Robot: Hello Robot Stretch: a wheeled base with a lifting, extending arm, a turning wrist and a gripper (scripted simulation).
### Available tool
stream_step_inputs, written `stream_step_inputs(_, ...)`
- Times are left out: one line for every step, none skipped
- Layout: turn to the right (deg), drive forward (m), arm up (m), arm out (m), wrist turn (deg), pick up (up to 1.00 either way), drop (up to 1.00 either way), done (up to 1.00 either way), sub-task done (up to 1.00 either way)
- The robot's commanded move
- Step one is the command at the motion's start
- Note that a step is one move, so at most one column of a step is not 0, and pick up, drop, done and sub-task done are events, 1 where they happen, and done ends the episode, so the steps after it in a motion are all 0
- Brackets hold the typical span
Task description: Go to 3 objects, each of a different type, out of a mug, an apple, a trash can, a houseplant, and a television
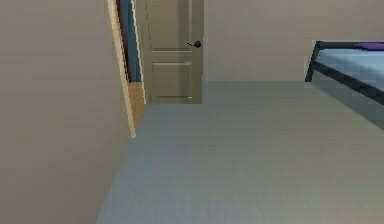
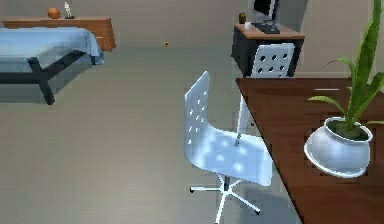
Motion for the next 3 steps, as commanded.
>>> stream_step_inputs(-18.0,0.0,0.0,0.0,0.0,0.0,0.0,0.0,0.0)
stream_step_inputs(0.0,0.25,0.0,0.0,0.0,0.0,0.0,0.0,0.0)
stream_step_inputs(45.0,0.0,0.0,0.0,0.0,0.0,0.0,0.0,0.0)
